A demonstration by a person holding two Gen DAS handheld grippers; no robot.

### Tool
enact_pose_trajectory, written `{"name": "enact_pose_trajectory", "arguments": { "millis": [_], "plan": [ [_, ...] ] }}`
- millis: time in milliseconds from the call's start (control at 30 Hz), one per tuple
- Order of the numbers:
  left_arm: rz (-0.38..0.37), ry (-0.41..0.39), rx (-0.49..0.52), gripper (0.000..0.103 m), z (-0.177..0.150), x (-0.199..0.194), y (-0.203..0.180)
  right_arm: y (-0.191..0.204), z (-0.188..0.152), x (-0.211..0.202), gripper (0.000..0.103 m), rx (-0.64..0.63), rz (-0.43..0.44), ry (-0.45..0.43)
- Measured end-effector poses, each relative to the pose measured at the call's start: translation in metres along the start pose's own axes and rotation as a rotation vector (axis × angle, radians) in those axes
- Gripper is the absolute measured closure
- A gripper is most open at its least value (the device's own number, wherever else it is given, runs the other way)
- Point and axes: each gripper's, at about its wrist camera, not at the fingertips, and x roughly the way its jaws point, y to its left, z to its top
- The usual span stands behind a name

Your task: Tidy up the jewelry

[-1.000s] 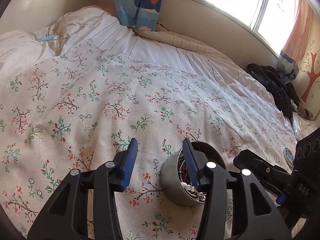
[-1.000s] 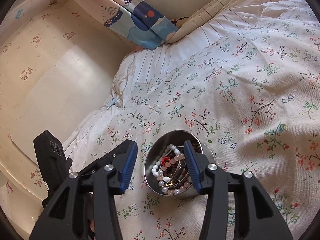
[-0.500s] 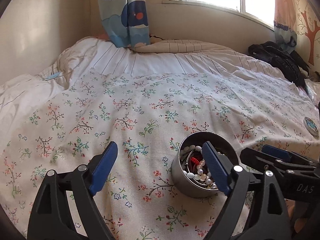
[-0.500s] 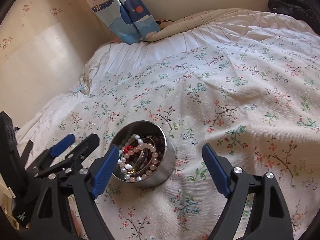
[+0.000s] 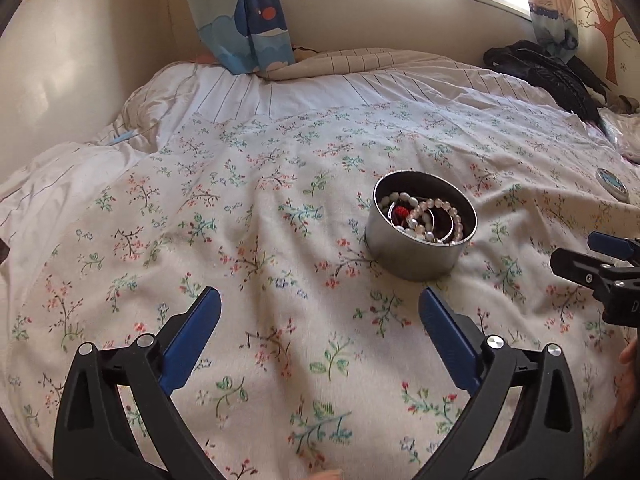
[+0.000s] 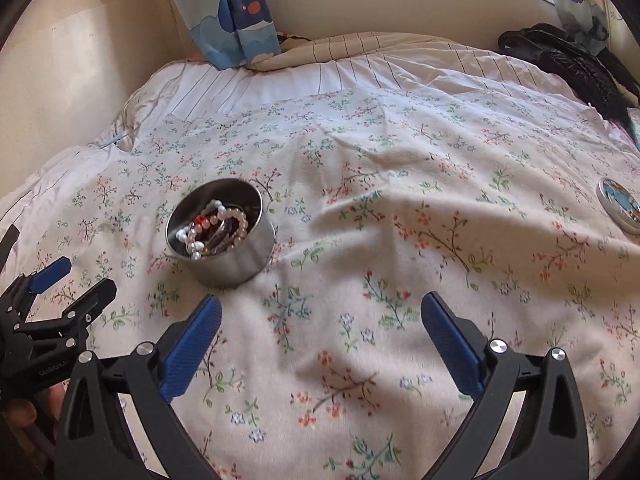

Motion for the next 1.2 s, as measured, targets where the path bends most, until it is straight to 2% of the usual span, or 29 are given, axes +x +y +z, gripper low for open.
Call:
{"name": "enact_pose_trajectory", "arguments": {
  "millis": [200,333,467,567,800,1200],
  "plan": [
    [-0.033,0.0,-0.06,0.008,-0.012,-0.025,0.008,-0.003,-0.022,-0.031,0.007,0.026,-0.048,-0.032],
    [-0.039,-0.021,-0.075,0.008,-0.016,-0.042,0.01,0.006,-0.029,-0.048,0.007,-0.015,-0.074,-0.05],
    [-0.051,-0.038,-0.093,0.008,-0.021,-0.057,0.013,0.015,-0.034,-0.067,0.007,-0.048,-0.079,-0.094],
    [-0.059,-0.045,-0.1,0.008,-0.025,-0.065,0.014,0.013,-0.038,-0.078,0.007,-0.025,-0.074,-0.11],
    [-0.066,-0.05,-0.097,0.008,-0.029,-0.076,0.015,0.001,-0.044,-0.089,0.007,0.041,-0.082,-0.109],
    [-0.06,-0.048,-0.086,0.008,-0.03,-0.079,0.013,0.005,-0.045,-0.09,0.007,0.025,-0.131,-0.12]
  ]
}}
